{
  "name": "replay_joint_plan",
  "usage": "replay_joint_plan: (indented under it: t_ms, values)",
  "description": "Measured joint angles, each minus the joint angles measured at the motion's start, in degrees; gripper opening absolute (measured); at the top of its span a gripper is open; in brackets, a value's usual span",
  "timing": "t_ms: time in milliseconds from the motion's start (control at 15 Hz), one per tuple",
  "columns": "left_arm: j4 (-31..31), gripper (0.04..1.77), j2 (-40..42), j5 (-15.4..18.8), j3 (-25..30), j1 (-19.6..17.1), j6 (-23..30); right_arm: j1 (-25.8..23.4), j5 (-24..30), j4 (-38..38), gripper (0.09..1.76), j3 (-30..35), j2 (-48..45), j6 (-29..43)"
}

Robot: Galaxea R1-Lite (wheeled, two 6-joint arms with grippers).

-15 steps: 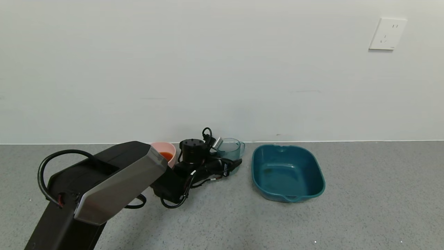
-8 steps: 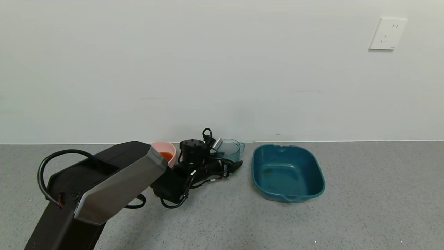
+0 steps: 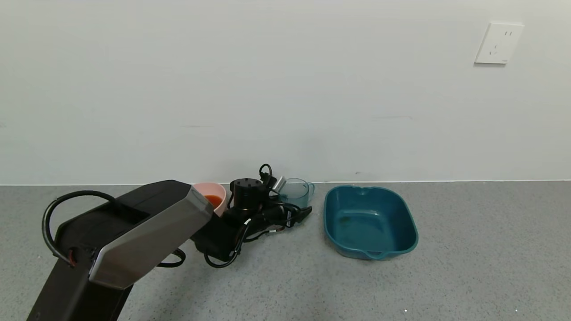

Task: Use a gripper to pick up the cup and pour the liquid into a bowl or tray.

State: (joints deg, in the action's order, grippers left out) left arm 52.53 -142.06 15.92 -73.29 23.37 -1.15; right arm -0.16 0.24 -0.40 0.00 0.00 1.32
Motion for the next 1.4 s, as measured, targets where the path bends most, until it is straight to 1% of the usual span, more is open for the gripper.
replay_joint_plan:
  t_ms: [533,800,1133,1400]
  values:
    - [0.37,1.69,3.99,-0.57,5.55,-0.44,-0.85,0.0,0.0,-0.01,1.71,0.0,0.0,0.02]
    - [0.52,1.7,7.06,-2.08,9.84,-0.77,-1.99,0.0,0.0,-0.01,1.71,0.0,0.0,0.0]
    - [0.02,1.71,13.69,-2.45,16.52,-1.6,-2.1,-0.02,0.02,-0.01,1.71,0.0,0.0,0.0]
    - [0.0,1.71,20.64,-3.19,24.1,-1.85,-2.51,-0.02,-0.02,-0.01,1.71,0.0,0.0,-0.02]
